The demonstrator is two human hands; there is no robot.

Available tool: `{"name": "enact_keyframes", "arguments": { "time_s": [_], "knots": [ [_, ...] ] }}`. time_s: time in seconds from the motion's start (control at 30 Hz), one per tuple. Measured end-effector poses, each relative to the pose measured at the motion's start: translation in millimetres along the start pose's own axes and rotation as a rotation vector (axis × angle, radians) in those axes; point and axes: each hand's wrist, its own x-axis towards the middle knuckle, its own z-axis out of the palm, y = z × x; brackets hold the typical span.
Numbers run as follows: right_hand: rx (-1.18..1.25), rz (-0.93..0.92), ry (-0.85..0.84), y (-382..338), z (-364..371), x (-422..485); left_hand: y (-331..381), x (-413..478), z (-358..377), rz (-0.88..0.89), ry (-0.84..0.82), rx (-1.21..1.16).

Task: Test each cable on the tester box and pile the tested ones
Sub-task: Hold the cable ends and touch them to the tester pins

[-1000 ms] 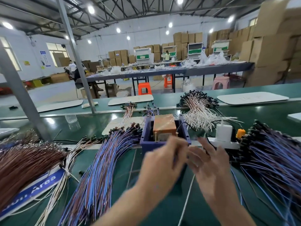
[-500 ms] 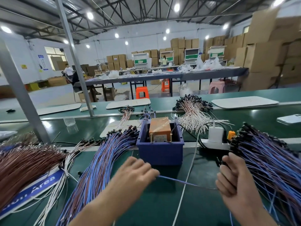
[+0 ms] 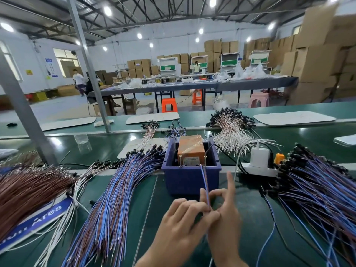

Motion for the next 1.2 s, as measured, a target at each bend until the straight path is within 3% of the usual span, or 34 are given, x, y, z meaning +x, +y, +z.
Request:
{"name": "enact_keyframes", "arguments": {
  "time_s": [0.07,0.23,0.33,0.5,0.67,0.77,0.83,0.9,1.2],
  "knots": [
    [0.015,0.007,0.057,-2.4,11.2,-7.2,-3.0,-9.1,5.1,-0.051,0.018,-0.006],
    [0.171,0.048,-0.043,-8.5,30.2,-20.6,-9.1,-12.6,3.3,-0.194,0.101,-0.054],
    [0.073,-0.091,-0.159,-2.3,21.1,-15.6,-9.0,-19.5,1.3,-0.187,0.092,-0.080],
    [-0.276,-0.518,-0.037,26.7,-21.5,6.2,-1.5,-19.4,9.3,-0.080,0.045,-0.084],
    [-0.388,-0.549,-0.026,38.2,-42.2,14.6,11.7,-15.3,18.3,-0.065,-0.017,-0.168],
    [-0.369,-0.467,0.028,30.2,-28.9,14.0,15.5,-9.4,17.1,-0.439,-0.022,-0.428],
    [-0.375,-0.483,-0.012,25.3,-17.9,11.3,11.6,-4.4,16.2,-0.790,0.025,-0.629],
    [-0.405,-0.544,-0.045,22.9,-9.4,10.0,2.4,-1.8,18.0,-0.981,0.091,-0.730],
    [-0.382,-0.727,-0.168,20.0,8.7,15.8,-16.1,12.0,31.6,-1.168,0.139,-1.050]
  ]
}}
